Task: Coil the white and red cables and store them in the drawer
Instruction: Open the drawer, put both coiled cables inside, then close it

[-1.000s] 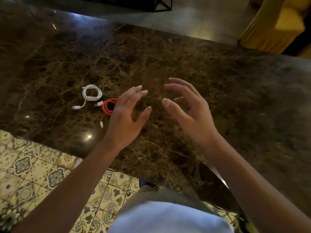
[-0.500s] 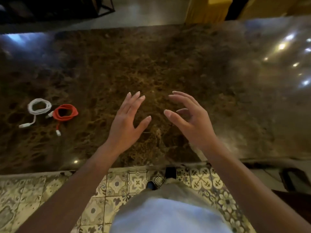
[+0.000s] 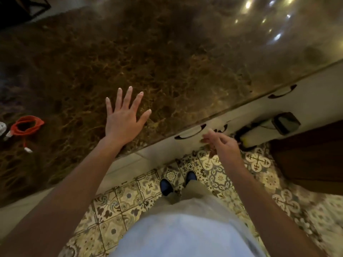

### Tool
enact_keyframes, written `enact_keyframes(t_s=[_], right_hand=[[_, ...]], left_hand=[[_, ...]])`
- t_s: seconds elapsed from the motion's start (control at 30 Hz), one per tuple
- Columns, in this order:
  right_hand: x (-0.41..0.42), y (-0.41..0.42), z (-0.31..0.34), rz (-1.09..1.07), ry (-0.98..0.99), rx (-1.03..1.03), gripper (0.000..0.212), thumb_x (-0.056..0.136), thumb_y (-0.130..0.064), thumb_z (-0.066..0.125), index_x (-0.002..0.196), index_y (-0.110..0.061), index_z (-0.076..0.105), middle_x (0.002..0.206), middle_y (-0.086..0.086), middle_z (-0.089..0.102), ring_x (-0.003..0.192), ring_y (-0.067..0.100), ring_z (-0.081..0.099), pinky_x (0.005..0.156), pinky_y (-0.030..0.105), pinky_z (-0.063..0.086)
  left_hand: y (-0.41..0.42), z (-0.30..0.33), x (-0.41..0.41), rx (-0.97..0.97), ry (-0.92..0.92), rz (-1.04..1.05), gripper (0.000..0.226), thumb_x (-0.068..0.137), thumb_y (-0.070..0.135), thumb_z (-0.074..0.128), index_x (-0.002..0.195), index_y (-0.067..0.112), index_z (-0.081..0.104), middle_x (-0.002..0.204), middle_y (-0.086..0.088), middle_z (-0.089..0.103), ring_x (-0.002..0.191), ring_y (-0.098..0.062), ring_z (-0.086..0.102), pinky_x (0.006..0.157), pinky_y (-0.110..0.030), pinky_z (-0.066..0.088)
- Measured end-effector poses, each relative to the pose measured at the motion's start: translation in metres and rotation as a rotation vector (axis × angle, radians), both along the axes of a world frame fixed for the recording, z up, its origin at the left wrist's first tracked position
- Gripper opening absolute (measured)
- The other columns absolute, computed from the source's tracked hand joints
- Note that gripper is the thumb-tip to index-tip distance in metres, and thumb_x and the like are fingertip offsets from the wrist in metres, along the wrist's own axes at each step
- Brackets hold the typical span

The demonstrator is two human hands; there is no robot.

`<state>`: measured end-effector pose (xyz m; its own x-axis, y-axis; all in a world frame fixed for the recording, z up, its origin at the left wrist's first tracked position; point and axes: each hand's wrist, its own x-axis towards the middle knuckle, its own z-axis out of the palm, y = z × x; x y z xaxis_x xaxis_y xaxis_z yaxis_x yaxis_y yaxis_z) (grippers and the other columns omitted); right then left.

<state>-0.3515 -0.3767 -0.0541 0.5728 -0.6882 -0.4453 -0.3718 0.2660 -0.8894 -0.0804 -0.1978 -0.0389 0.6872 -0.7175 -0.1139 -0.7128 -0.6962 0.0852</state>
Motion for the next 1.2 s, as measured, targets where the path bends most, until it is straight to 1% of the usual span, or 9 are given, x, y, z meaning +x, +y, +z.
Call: enact_keyframes(t_s=[0.13,0.27,0.4,0.5,0.73,0.87,0.97,1.1,1.2], right_hand=[[-0.004,0.010,-0.038,0.014,0.116,0.251,0.045,0.102,-0.053,0.057,0.123,-0.016,0.070,0.108,0.001,0.081,0.082,0.026,0.076,0.064,0.037,0.056],[0.024,-0.002,-0.053,-0.018,0.083,0.327,0.042,0.102,-0.052,0.058,0.117,-0.016,0.071,0.104,0.004,0.082,0.074,0.023,0.076,0.057,0.032,0.050],[0.038,-0.008,-0.064,-0.018,0.078,0.265,0.033,0.105,-0.036,0.059,0.107,-0.008,0.076,0.089,0.005,0.081,0.060,0.016,0.067,0.049,0.027,0.046],[0.035,-0.009,-0.068,-0.013,0.074,0.255,0.032,0.103,-0.038,0.062,0.093,-0.011,0.077,0.076,0.002,0.076,0.054,0.013,0.055,0.049,0.027,0.042],[0.011,-0.007,-0.080,0.052,0.115,0.158,0.055,0.101,-0.044,0.064,0.084,0.009,0.068,0.058,0.004,0.053,0.049,0.014,0.041,0.054,0.032,0.032],[-0.023,-0.003,-0.084,0.108,0.109,0.107,0.047,0.101,-0.040,0.065,0.072,-0.003,0.067,0.054,0.000,0.050,0.048,0.011,0.041,0.050,0.028,0.032],[-0.047,0.002,-0.082,0.152,0.111,0.042,0.049,0.101,-0.039,0.064,0.069,-0.002,0.065,0.053,0.001,0.049,0.045,0.009,0.041,0.049,0.027,0.033],[-0.077,0.010,-0.082,0.162,0.125,-0.004,0.054,0.101,-0.039,0.064,0.052,-0.019,0.053,0.050,-0.003,0.049,0.047,0.010,0.041,0.052,0.029,0.034],[-0.091,0.015,-0.083,0.178,0.137,-0.031,0.055,0.100,-0.043,0.064,0.053,-0.019,0.052,0.049,-0.004,0.050,0.047,0.012,0.043,0.056,0.031,0.037]], left_hand=[[-0.013,0.002,-0.037,0.040,0.006,0.029,0.095,0.095,0.081,0.003,0.167,0.019,0.007,0.175,-0.015,-0.002,0.162,-0.037,-0.008,0.128,-0.062,-0.003],[-0.016,0.000,-0.052,0.061,-0.008,0.005,0.099,0.092,0.082,-0.006,0.167,0.018,0.006,0.175,-0.017,-0.002,0.162,-0.038,-0.008,0.128,-0.063,0.001],[-0.019,0.002,-0.050,0.068,-0.015,0.017,0.099,0.091,0.083,-0.006,0.167,0.020,0.004,0.175,-0.015,-0.004,0.162,-0.035,-0.010,0.129,-0.061,0.000],[-0.019,0.001,-0.052,0.057,-0.016,0.031,0.095,0.093,0.082,0.000,0.166,0.021,0.004,0.176,-0.014,-0.004,0.162,-0.033,-0.010,0.129,-0.059,-0.001],[-0.018,0.000,-0.051,0.034,-0.020,0.044,0.096,0.093,0.084,0.004,0.166,0.022,0.008,0.176,-0.013,-0.001,0.162,-0.032,-0.007,0.130,-0.057,-0.001],[-0.018,0.002,-0.053,0.024,-0.020,0.045,0.095,0.093,0.083,0.005,0.166,0.022,0.009,0.176,-0.012,0.001,0.163,-0.031,-0.006,0.130,-0.057,0.000],[-0.018,0.002,-0.052,0.017,-0.031,0.049,0.095,0.093,0.082,0.006,0.166,0.022,0.011,0.176,-0.013,0.002,0.163,-0.032,-0.004,0.130,-0.057,0.000],[-0.017,0.000,-0.052,-0.002,-0.029,0.044,0.092,0.095,0.080,0.010,0.166,0.021,0.013,0.176,-0.014,0.005,0.163,-0.032,-0.002,0.130,-0.057,0.001],[-0.016,0.000,-0.052,-0.018,-0.033,0.039,0.092,0.095,0.080,0.012,0.166,0.021,0.013,0.175,-0.014,0.005,0.163,-0.033,-0.002,0.130,-0.057,0.001]])
